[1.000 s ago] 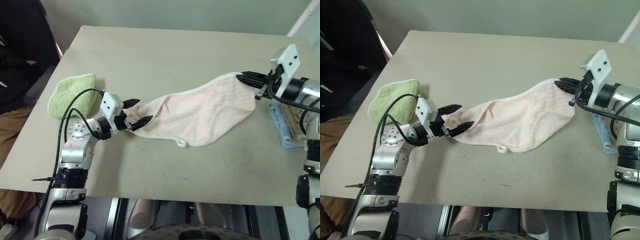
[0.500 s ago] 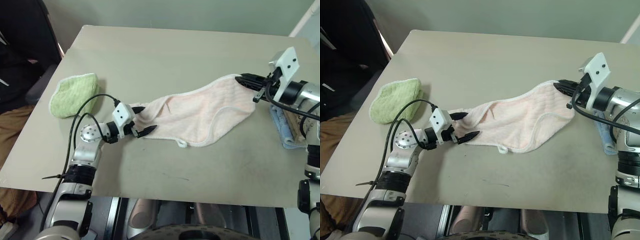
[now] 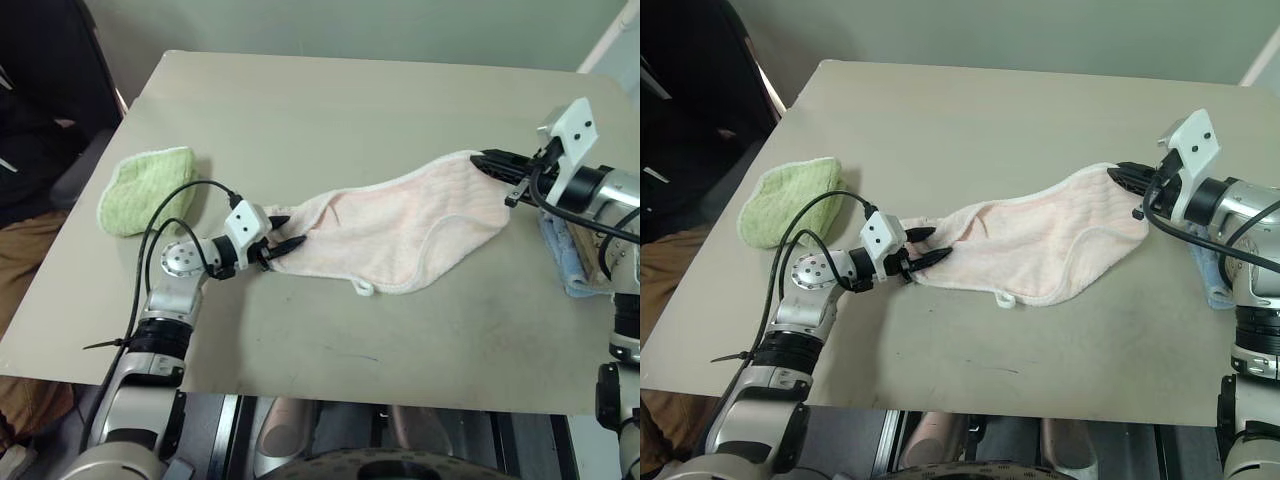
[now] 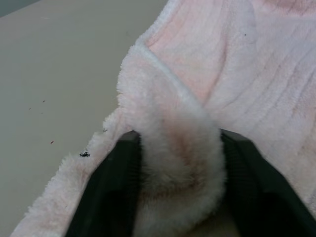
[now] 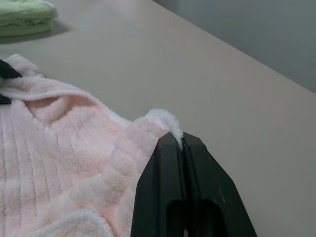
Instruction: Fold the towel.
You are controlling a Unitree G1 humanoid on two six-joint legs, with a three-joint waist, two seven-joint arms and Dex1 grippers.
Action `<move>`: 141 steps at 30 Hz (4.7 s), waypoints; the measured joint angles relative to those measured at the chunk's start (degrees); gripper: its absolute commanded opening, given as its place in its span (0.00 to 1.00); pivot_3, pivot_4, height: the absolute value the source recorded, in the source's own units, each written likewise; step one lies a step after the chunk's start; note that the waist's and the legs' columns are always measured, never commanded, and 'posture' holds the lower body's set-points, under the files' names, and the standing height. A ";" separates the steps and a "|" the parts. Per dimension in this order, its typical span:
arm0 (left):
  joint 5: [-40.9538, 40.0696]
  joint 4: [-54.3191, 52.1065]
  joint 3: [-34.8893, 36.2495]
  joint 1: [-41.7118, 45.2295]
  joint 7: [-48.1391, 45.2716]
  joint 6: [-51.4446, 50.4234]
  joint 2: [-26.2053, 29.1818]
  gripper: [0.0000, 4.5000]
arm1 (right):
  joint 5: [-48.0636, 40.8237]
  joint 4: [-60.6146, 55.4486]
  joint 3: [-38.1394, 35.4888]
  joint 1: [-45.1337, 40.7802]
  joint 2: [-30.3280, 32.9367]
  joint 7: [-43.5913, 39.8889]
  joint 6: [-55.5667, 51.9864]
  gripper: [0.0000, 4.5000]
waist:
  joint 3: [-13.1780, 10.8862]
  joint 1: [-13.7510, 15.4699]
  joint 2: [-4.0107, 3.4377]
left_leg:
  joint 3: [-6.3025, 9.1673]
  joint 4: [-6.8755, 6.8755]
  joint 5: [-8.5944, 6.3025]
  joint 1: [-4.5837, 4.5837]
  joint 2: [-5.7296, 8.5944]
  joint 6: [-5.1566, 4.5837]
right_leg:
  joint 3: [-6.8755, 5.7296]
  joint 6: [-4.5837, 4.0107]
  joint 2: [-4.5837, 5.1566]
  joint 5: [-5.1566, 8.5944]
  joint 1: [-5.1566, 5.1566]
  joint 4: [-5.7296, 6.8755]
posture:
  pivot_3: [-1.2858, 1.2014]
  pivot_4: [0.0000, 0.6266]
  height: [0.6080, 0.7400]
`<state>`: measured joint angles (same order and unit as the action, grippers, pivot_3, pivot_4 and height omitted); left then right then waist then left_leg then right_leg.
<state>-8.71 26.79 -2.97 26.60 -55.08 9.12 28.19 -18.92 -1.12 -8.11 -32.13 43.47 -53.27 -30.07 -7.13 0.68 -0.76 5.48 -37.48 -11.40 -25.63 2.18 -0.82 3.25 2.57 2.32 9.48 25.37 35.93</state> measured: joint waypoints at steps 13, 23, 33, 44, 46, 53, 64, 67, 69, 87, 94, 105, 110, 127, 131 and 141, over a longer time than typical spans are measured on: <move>-7.59 -2.59 3.94 1.02 -5.21 -8.92 2.37 0.01 | -0.61 -1.61 -0.04 1.77 1.31 0.50 -0.43 0.00 | 0.00 -0.02 0.00 | -0.01 0.00 0.01 0.00 0.00 0.00 | 0.00 0.03 -0.01 0.00 0.00 -0.01 | 0.52 0.24 1.00; -8.00 -3.23 3.43 0.02 -9.95 -14.23 4.29 0.32 | -0.62 -1.69 -0.02 2.30 1.70 0.51 -0.37 0.00 | 0.00 -0.03 0.00 | 0.00 0.00 0.02 0.00 0.00 -0.01 | 0.00 0.03 -0.01 0.00 0.00 0.00 | 0.52 0.24 1.00; -3.34 1.05 2.20 1.82 -6.05 -6.81 2.28 0.71 | -0.60 -3.02 -0.02 3.58 2.12 0.57 -0.38 0.00 | 0.00 0.00 0.00 | 0.00 0.00 0.03 -0.02 0.00 -0.03 | 0.01 0.04 0.00 0.00 0.00 0.00 | 0.52 0.24 1.00; -5.29 4.45 3.78 4.34 -8.79 -7.92 3.69 0.71 | -1.13 -4.01 -0.11 4.16 2.77 0.85 -0.53 0.00 | 0.00 0.01 0.00 | 0.00 0.00 0.05 -0.03 0.01 -0.05 | 0.01 0.08 0.00 0.00 0.00 0.00 | 0.52 0.24 1.00; -4.60 6.95 4.04 5.53 -8.52 -6.49 4.19 0.71 | -1.18 -4.05 -0.11 4.19 2.78 0.90 -0.57 0.00 | 0.00 0.01 0.00 | 0.00 0.00 0.05 -0.02 0.01 -0.05 | 0.01 0.08 0.00 0.00 0.00 0.00 | 0.52 0.24 1.00; -1.17 15.60 3.97 7.00 -8.05 1.93 4.40 0.71 | -1.20 -4.08 -0.11 4.19 2.84 1.02 -0.58 0.00 | 0.00 0.01 0.00 | 0.00 -0.01 0.07 -0.04 0.01 -0.07 | 0.01 0.11 -0.01 -0.01 0.00 -0.01 | 0.52 0.24 1.00; -4.91 12.67 4.63 6.71 -13.21 4.77 2.15 0.71 | -1.18 -4.17 -0.11 4.24 3.37 1.14 -0.58 0.00 | 0.01 0.01 0.01 | 0.00 -0.04 0.10 -0.19 0.02 -0.14 | 0.00 0.28 -0.01 -0.05 0.05 -0.02 | 0.52 0.24 1.00; -6.17 9.72 4.63 5.00 -15.75 3.24 2.80 0.71 | -1.16 -4.18 -0.11 4.56 3.47 1.28 -0.57 0.00 | 0.01 -0.02 0.01 | 0.00 -0.04 0.09 -0.19 0.02 -0.14 | -0.01 0.34 -0.01 -0.07 0.05 -0.02 | 0.52 0.24 1.00; -6.11 8.73 4.50 3.82 -16.38 2.77 3.52 0.71 | -1.16 -4.18 -0.11 4.73 3.51 1.32 -0.57 0.00 | 0.00 -0.07 0.01 | 0.00 -0.04 0.10 -0.18 0.02 -0.14 | 0.00 0.28 -0.01 -0.04 0.06 -0.02 | 0.52 0.24 1.00; -0.79 14.81 4.22 6.16 -13.14 8.94 5.62 0.71 | -1.16 -4.21 -0.07 4.72 3.70 1.61 -0.44 0.00 | 0.01 -0.01 0.01 | 0.02 -0.12 0.09 -0.22 0.02 -0.17 | 0.00 0.22 0.00 -0.02 0.06 -0.01 | 0.52 0.24 1.00; 0.15 19.21 4.23 7.63 -13.07 12.95 6.30 0.71 | -1.19 -4.75 -0.07 4.73 3.73 1.61 -0.50 0.00 | 0.01 0.03 0.01 | 0.03 -0.13 0.09 -0.23 0.03 -0.17 | -0.01 0.22 0.00 -0.02 0.06 -0.01 | 0.52 0.24 1.00; 3.13 22.73 3.93 10.84 -6.72 18.73 4.23 0.71 | -1.17 -4.81 -0.07 4.72 3.83 1.63 -0.49 0.00 | 0.01 0.07 0.01 | 0.03 -0.19 0.08 -0.25 0.03 -0.19 | -0.01 0.25 0.00 -0.04 0.06 -0.01 | 0.52 0.24 1.00; 3.61 22.73 3.16 11.02 -7.44 20.09 4.27 0.71 | -1.17 -4.81 -0.07 4.72 3.90 1.66 -0.49 0.00 | 0.00 0.03 0.00 | 0.02 -0.20 0.08 -0.25 0.04 -0.19 | -0.01 0.41 0.00 -0.14 0.06 -0.01 | 0.52 0.24 1.00; 2.46 12.99 1.28 6.93 -11.08 12.15 4.98 0.71 | -1.14 -4.90 -0.15 4.77 4.27 2.04 -0.59 0.00 | 0.01 -0.08 0.01 | 0.03 -0.27 0.05 -0.27 0.03 -0.20 | -0.01 0.25 0.00 -0.04 0.06 0.00 | 0.52 0.24 1.00; 3.11 15.04 0.77 6.98 -11.08 12.59 4.99 0.71 | -1.13 -4.90 -0.18 4.90 4.43 2.10 -0.58 0.00 | 0.01 -0.07 0.01 | 0.03 -0.27 0.04 -0.28 0.03 -0.20 | -0.01 0.25 0.00 -0.04 0.05 0.00 | 0.52 0.24 1.00; 3.10 18.28 0.65 8.39 -12.62 13.99 4.97 0.26 | -1.17 -5.18 -0.44 6.11 4.43 2.86 -0.61 0.00 | 0.01 -0.06 0.00 | 0.03 -0.28 0.03 -0.27 0.03 -0.19 | -0.01 0.26 0.00 -0.05 0.06 0.00 | 0.52 0.24 1.00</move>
<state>-5.61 45.07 -2.32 35.00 -67.70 23.11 33.16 -20.10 -6.30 -8.55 -26.02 47.90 -50.41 -30.68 -7.13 0.62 -0.76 5.51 -37.76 -11.37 -25.91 2.21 -1.02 3.24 2.83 2.31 9.43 25.42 35.93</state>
